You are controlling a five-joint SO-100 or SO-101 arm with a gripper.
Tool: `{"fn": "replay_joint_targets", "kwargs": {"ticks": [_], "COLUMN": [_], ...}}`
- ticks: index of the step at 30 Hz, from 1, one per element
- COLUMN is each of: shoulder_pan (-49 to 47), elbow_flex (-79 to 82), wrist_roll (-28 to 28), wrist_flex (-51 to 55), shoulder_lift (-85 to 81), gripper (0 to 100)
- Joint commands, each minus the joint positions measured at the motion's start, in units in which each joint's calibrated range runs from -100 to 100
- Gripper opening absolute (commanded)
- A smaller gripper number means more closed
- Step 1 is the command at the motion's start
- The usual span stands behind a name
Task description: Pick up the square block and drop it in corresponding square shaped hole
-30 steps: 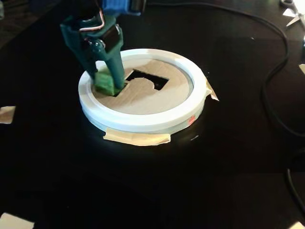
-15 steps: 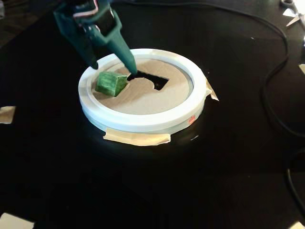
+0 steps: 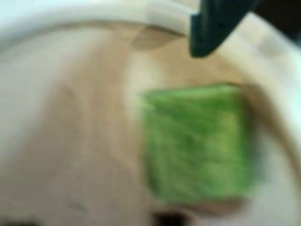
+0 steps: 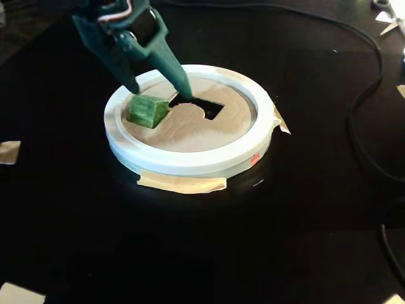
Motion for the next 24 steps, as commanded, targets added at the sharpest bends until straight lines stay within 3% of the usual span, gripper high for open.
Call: {"fn": "replay_joint_targets", "kwargs": {"ticks": [1, 10, 21, 24], "shoulder_pan": [1.2, -4.1, -4.2, -4.2], "elbow_flex": [-0.7, -1.0, 2.2, 6.2], "wrist_roll": [0.4, -0.1, -2.2, -2.3], "wrist_flex": [-2.1, -8.2, -11.7, -17.0], "shoulder_lift": [0.5, 7.7, 8.0, 7.9], "gripper": [81, 81, 81, 81]}}
